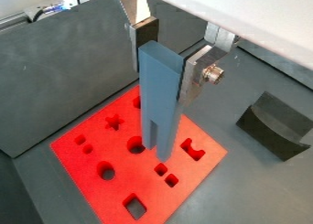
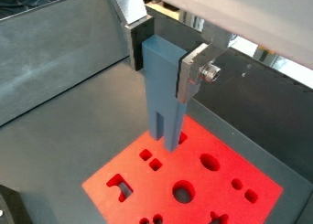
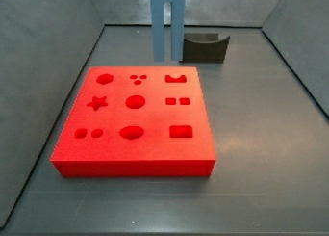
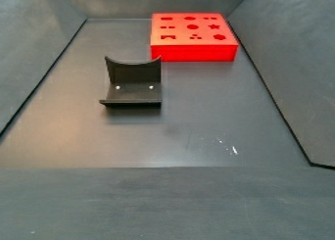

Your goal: Insert the double-square object.

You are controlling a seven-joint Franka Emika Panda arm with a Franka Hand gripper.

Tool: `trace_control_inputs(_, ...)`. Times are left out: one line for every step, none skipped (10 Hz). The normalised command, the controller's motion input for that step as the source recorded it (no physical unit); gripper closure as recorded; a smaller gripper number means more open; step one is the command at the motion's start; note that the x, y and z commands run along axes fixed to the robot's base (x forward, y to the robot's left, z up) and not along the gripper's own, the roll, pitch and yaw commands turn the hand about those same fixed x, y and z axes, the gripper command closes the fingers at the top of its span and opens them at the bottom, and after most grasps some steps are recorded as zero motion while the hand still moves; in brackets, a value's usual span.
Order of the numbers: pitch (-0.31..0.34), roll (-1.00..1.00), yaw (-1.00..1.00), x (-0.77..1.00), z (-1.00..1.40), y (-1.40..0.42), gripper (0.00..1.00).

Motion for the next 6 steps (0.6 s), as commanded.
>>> trace_control_inputs(-0.073, 0.16, 0.0, 0.0, -0.2, -0.07, 1.0)
trace_control_inputs(-0.113, 0.28, 0.02, 0.05, -0.3, -0.31, 1.0)
trace_control_inputs(-0.091, 0.33, 0.06, 0.27, -0.32, -0.43, 1.0)
trace_control_inputs(-0.076, 0.34, 0.09, 0.31, -0.29, -0.33, 1.0)
trace_control_inputs(0.0, 0.26, 0.19, 0.37, -0.21, 0.0, 1.0)
trace_control_inputs(0.0, 0.22, 0.16, 0.3, -0.21, 0.29, 1.0)
